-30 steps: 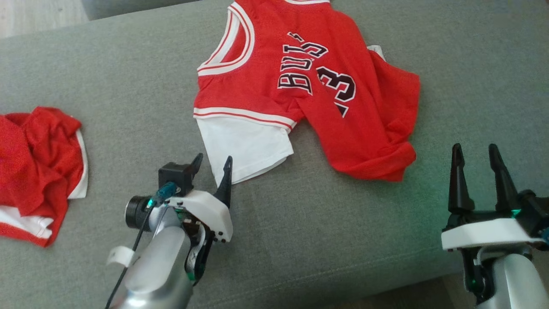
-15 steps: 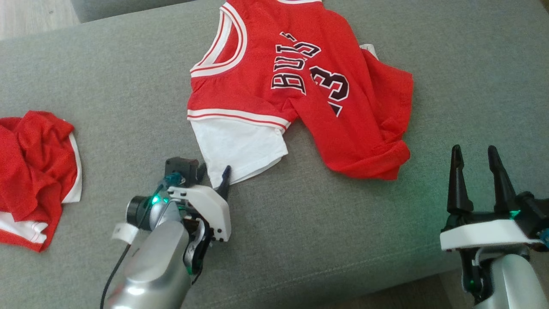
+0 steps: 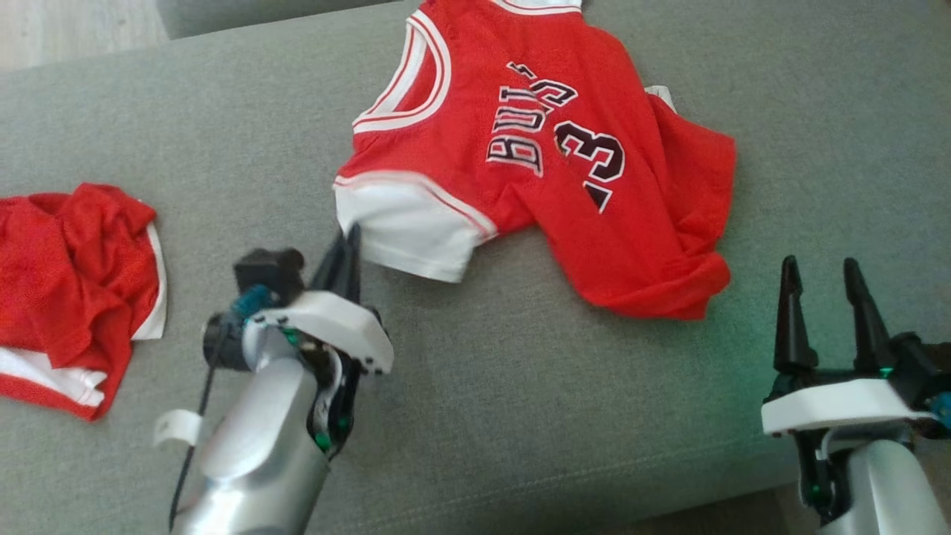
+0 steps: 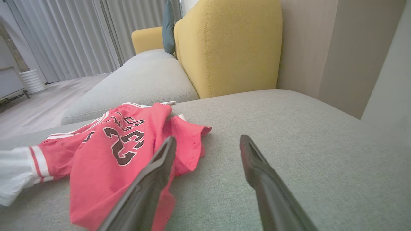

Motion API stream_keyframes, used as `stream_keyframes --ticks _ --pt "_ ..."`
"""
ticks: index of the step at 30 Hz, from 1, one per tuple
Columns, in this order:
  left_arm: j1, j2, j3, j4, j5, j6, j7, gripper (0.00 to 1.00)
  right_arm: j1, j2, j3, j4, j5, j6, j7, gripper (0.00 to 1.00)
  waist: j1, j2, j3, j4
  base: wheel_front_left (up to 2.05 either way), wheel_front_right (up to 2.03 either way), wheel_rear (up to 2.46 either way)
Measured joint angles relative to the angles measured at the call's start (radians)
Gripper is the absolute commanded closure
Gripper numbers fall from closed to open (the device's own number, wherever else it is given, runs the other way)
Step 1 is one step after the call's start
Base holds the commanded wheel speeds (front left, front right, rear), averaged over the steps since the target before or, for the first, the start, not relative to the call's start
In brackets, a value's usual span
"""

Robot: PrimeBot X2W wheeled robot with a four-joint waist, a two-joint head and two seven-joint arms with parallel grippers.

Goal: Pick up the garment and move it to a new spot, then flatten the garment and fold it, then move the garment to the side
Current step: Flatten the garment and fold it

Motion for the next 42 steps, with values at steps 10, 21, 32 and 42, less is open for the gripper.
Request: stream_keyframes --ticks 10,21,32,42 --pt "0.099 0.003 0.175 -0.310 0.090 0.030 -0.006 1.00 0.008 0.000 0.082 0.052 0.044 0.000 0.054 0.00 0.0000 0.0000 -0.007 0.015 0.00 0.00 0.00" --pt "0.145 -0.003 0.235 -0.390 0.126 0.025 -0.006 1.00 0.026 -0.001 0.180 0.119 0.101 0.000 0.134 0.00 0.0000 0.0000 -0.007 0.028 0.00 0.00 0.00" --pt "0.151 -0.003 0.222 -0.392 0.116 0.026 -0.006 1.00 0.067 -0.001 0.240 0.126 0.142 0.000 0.239 0.00 0.0000 0.0000 -0.009 0.028 0.00 0.00 0.00" --pt "0.156 -0.003 0.211 -0.385 0.106 0.027 -0.006 1.00 0.088 -0.001 0.304 0.107 0.181 0.000 0.300 0.00 0.0000 0.0000 -0.010 0.039 0.00 0.00 0.00"
